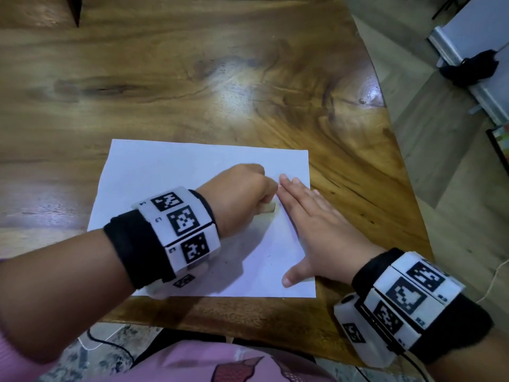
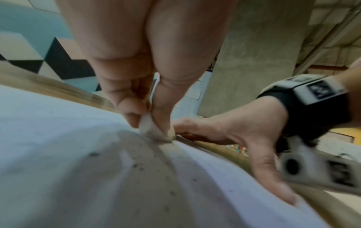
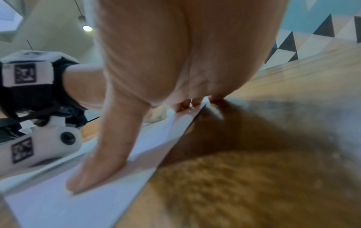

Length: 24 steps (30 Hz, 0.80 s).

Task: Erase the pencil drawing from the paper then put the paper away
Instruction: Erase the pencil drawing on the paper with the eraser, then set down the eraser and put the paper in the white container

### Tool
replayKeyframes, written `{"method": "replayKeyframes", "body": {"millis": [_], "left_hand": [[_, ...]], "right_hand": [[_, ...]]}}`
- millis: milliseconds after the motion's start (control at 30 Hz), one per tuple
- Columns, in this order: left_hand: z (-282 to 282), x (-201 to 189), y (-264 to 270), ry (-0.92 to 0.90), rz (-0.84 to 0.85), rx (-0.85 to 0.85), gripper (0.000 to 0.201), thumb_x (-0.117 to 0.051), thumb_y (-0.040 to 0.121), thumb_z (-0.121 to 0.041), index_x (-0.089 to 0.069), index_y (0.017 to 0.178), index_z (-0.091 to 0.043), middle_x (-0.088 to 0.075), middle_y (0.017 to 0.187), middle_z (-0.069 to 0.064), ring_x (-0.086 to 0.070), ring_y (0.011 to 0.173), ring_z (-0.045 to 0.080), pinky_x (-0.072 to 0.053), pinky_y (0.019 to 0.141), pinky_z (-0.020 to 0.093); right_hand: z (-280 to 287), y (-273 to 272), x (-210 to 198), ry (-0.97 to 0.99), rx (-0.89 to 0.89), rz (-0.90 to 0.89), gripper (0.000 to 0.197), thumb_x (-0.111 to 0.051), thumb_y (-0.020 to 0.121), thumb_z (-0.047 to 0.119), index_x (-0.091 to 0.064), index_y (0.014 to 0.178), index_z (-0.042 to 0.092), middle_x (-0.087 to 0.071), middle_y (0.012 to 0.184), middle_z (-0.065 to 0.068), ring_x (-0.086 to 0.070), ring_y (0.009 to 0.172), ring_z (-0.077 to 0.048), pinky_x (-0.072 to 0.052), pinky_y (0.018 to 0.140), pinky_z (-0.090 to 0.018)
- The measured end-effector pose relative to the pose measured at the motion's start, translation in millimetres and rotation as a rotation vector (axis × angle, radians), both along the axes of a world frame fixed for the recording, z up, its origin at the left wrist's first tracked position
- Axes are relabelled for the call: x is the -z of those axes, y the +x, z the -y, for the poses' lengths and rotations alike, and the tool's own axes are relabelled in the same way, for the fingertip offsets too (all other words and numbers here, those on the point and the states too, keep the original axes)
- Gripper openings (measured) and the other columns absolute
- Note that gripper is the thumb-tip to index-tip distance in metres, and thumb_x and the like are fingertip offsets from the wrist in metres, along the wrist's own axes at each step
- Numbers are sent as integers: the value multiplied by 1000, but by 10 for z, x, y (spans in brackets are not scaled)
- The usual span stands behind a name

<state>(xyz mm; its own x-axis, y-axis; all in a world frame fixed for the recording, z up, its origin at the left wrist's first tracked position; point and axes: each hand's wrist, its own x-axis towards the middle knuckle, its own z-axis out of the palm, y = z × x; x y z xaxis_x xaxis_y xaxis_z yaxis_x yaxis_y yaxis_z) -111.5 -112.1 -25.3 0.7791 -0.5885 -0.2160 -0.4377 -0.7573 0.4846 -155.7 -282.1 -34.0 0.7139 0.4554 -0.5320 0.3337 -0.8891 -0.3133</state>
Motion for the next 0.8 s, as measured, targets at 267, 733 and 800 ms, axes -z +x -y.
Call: {"method": "replayKeyframes", "body": {"millis": [267,733,800], "left_hand": [[-181,-55,-85,132,-97,159,7,-57,78,-10,-62,78,-15,-57,81,3,-54,77,22,-40,70,29],[-777,-304,986,-7,92,-536,12,-68,73,-7,-69,82,-16,-63,78,0,-52,73,12,-33,63,16],[-741,-253,1112,17,77,-549,11,-67,75,-8,-69,84,-14,-67,86,5,-52,78,13,-37,69,23]], "right_hand": [[5,0,14,-11,-11,0,144,-78,54,60,33,139,25,42,144,15,38,132,-1,16,115,-27],[-18,13,15,-33,-11,-18,143,-77,53,63,42,127,32,47,139,21,43,126,4,20,109,-22],[-15,15,10,-29,-18,-15,141,-76,55,63,42,127,33,47,138,21,43,126,5,20,109,-21]]}}
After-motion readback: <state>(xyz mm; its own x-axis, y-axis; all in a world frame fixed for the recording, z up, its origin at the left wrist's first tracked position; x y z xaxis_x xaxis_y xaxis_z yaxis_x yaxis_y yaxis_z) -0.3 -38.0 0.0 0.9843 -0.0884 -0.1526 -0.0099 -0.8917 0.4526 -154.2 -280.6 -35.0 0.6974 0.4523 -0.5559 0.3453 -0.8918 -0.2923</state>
